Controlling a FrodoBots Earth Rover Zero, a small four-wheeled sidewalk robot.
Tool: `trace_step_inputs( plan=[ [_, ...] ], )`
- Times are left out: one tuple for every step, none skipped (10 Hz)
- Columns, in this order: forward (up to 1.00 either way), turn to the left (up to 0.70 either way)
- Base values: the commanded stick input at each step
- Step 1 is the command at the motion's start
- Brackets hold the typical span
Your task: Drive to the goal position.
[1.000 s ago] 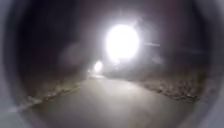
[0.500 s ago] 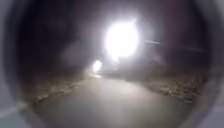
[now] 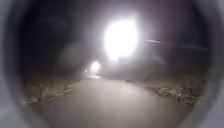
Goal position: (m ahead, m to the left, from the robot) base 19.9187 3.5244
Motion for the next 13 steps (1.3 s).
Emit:
trace_step_inputs(
  plan=[
    [1.00, 0.08],
    [1.00, 0.08],
    [1.00, 0.08],
    [1.00, 0.08],
    [1.00, 0.09],
    [1.00, 0.09],
    [1.00, 0.09],
    [1.00, 0.09],
    [1.00, 0.09],
    [1.00, 0.08],
    [1.00, 0.07],
    [1.00, 0.06],
    [1.00, 0.06]
  ],
)
